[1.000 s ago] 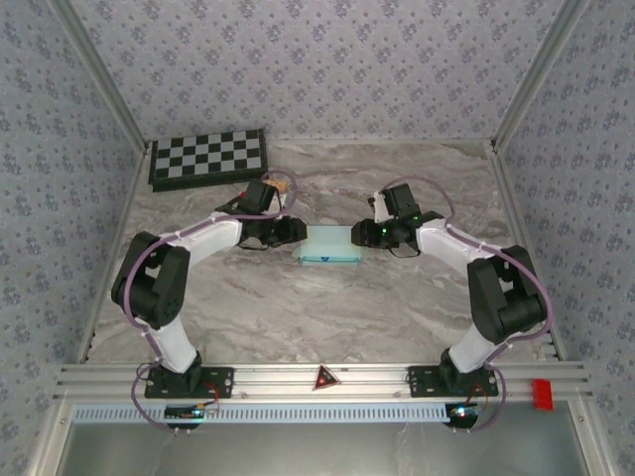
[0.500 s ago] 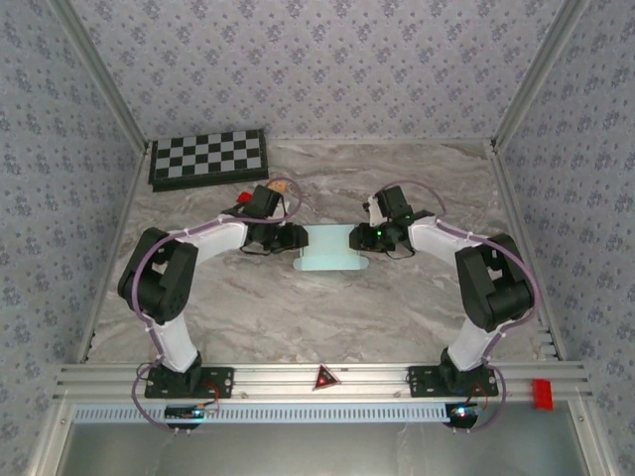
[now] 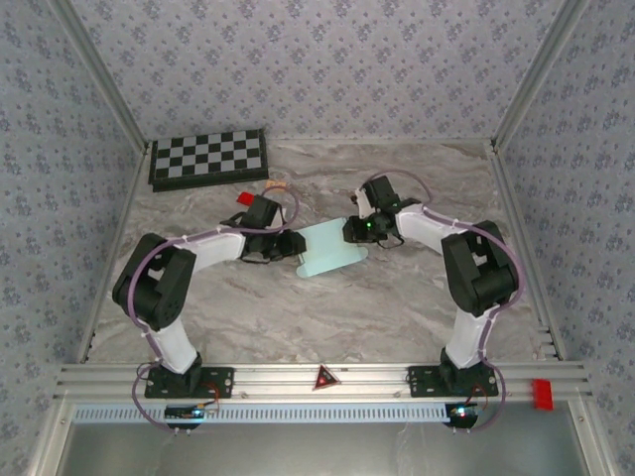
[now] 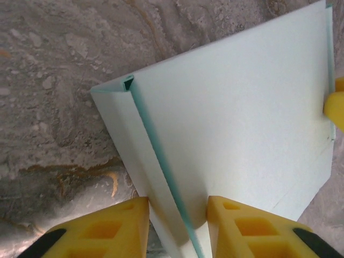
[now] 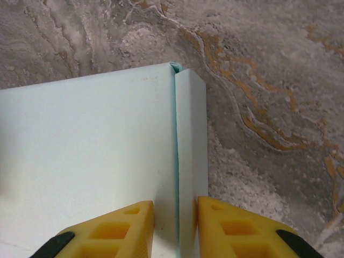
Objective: Fold the paper box
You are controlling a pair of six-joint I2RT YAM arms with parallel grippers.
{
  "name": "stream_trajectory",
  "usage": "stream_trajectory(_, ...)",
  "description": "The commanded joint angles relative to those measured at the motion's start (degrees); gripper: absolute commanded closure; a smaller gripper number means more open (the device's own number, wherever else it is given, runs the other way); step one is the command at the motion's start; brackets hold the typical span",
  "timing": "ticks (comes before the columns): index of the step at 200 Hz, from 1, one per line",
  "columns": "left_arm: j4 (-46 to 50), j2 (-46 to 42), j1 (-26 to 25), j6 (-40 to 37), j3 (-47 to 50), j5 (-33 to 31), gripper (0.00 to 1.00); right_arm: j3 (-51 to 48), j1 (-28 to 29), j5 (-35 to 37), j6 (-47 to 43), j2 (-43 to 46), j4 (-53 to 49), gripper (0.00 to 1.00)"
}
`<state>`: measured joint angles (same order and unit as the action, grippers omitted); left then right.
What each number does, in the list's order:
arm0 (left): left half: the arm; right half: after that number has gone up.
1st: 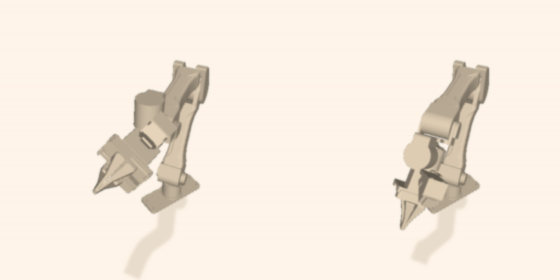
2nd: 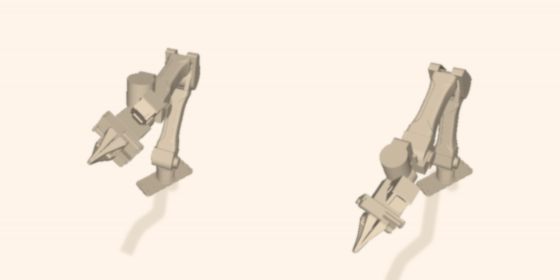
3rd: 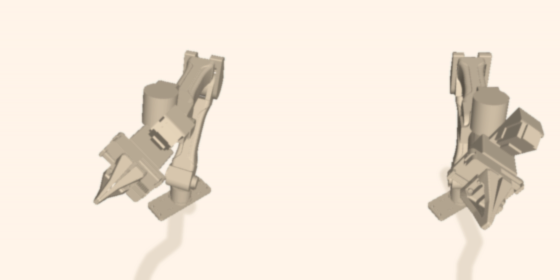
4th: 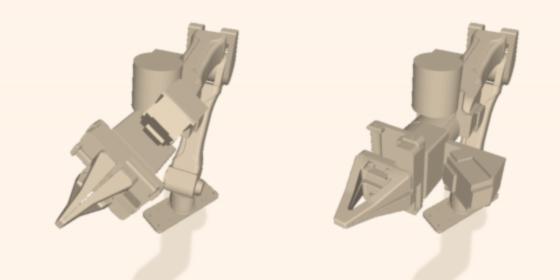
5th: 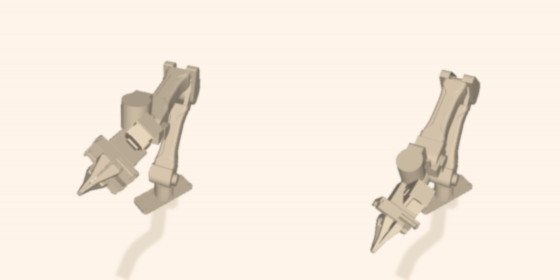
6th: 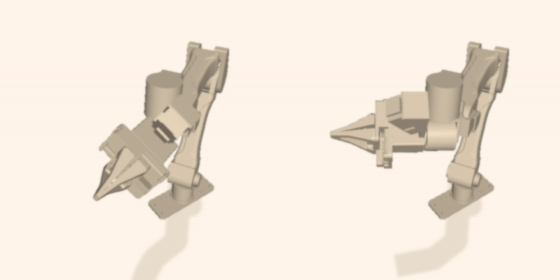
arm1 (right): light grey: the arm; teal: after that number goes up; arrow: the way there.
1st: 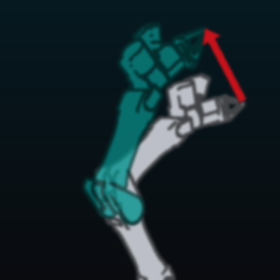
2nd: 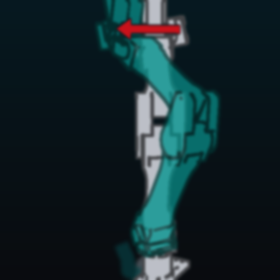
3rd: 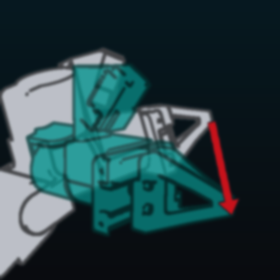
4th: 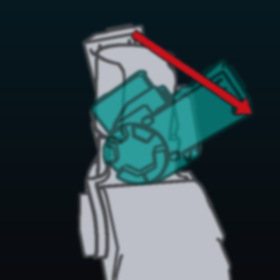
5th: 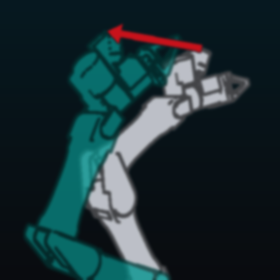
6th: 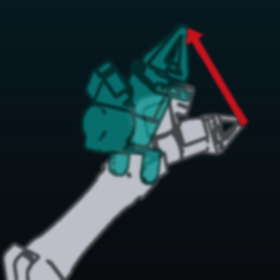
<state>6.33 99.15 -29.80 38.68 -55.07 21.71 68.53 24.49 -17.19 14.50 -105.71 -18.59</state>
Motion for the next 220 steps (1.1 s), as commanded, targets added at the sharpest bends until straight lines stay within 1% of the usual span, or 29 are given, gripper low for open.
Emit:
stream_trajectory(1,1.31,-1.84,-1.91,2.87,3.17,-2.65,0.68,3.24,2.29,0.67,-5.02,-3.69,-4.59,0.73)
stream_trajectory(31,-0.69,-3.92,-4.05,5.64,6.42,-4.34,0.68,7.46,3.93,2.45,-9.53,-6.83,-6.79,0.73)
stream_trajectory(75,-2.35,-3.69,-7.21,7.48,8.31,-5.02,0.67,14.35,5.78,6.83,-14.05,-11.01,-10.86,0.75)
stream_trajectory(92,-2.30,-4.01,-8.18,7.84,8.11,-5.56,0.63,17.07,6.30,8.89,-14.88,-11.88,-12.78,0.75)
stream_trajectory(113,-1.38,-5.08,-8.43,7.83,7.48,-6.64,0.59,19.19,6.18,9.60,-14.88,-11.41,-14.73,0.75)
stream_trajectory(126,0.05,-6.24,-8.42,7.00,6.73,-8.06,0.57,19.36,6.02,10.05,-14.40,-9.95,-14.81,0.71)
stream_trajectory(150,5.28,-8.60,-8.42,4.04,4.30,-11.76,0.53,18.35,5.08,10.43,-12.75,-6.07,-14.18,0.64)
stream_trajectory(170,10.19,-10.46,-8.38,0.41,2.21,-15.95,0.50,14.97,3.84,10.19,-10.80,-1.93,-11.91,0.59)
stream_trajectory(176,11.59,-10.93,-8.38,-0.66,1.56,-17.52,0.49,13.60,3.46,10.16,-9.93,-0.46,-11.01,0.59)
stream_trajectory(186,13.71,-11.69,-8.19,-2.37,0.55,-19.92,0.44,10.49,2.85,10.00,-8.42,2.07,-8.94,0.58)
stream_trajectory(195,15.04,-12.08,-7.86,-4.08,-0.37,-21.41,0.42,7.64,2.30,9.93,-6.95,4.37,-7.30,0.58)
stream_trajectory(220,16.07,-12.13,-6.26,-8.70,-2.51,-21.51,0.36,-0.75,0.68,9.43,-2.88,10.46,-3.14,0.58)
